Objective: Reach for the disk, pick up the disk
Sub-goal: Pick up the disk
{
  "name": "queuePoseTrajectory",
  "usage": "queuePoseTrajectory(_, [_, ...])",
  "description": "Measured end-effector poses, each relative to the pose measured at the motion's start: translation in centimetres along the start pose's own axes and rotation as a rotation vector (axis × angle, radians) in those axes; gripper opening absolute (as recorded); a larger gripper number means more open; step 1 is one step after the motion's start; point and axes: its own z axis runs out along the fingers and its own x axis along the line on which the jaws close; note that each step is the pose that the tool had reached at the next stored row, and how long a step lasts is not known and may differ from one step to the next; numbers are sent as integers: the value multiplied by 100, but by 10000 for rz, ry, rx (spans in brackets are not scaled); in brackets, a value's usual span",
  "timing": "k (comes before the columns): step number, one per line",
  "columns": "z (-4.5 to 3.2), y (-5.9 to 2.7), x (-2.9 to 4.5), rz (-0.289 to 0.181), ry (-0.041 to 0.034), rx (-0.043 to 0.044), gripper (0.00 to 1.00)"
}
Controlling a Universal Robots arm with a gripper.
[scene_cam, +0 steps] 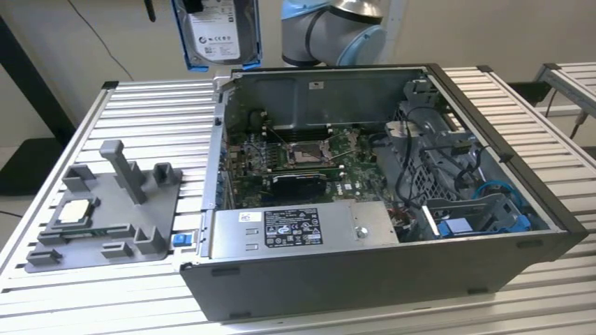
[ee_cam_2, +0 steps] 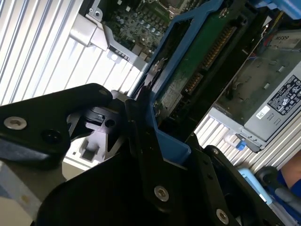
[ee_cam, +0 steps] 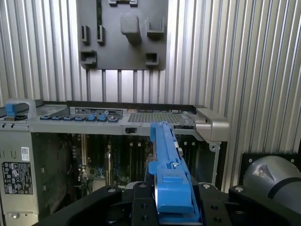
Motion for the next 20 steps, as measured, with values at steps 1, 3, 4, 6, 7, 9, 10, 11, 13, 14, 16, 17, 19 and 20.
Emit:
queuePoseTrajectory(1, [1,-5,0,-1,-1,0,0])
queuePoseTrajectory(3, [5,-34,0,-1,-1,1,0])
queuePoseTrajectory(4, [8,-57,1,-1,-1,1,0])
queuePoseTrajectory(6, [16,-118,1,0,0,1,0])
queuePoseTrajectory(7, [21,-153,2,1,0,0,0])
queuePoseTrajectory(9, [32,-229,3,-1,-1,1,0])
queuePoseTrajectory(10, [37,-268,3,0,-1,1,0])
queuePoseTrajectory(11, [42,-306,4,1,-1,1,0])
queuePoseTrajectory(13, [52,-385,5,0,0,-1,0])
queuePoseTrajectory(14, [58,-423,5,-1,-1,1,0])
queuePoseTrajectory(16, [68,-501,6,1,0,0,0])
queuePoseTrajectory(17, [74,-541,7,1,0,0,0])
queuePoseTrajectory(19, [84,-613,8,-1,0,0,0])
queuePoseTrajectory(20, [89,-649,8,0,0,1,0])
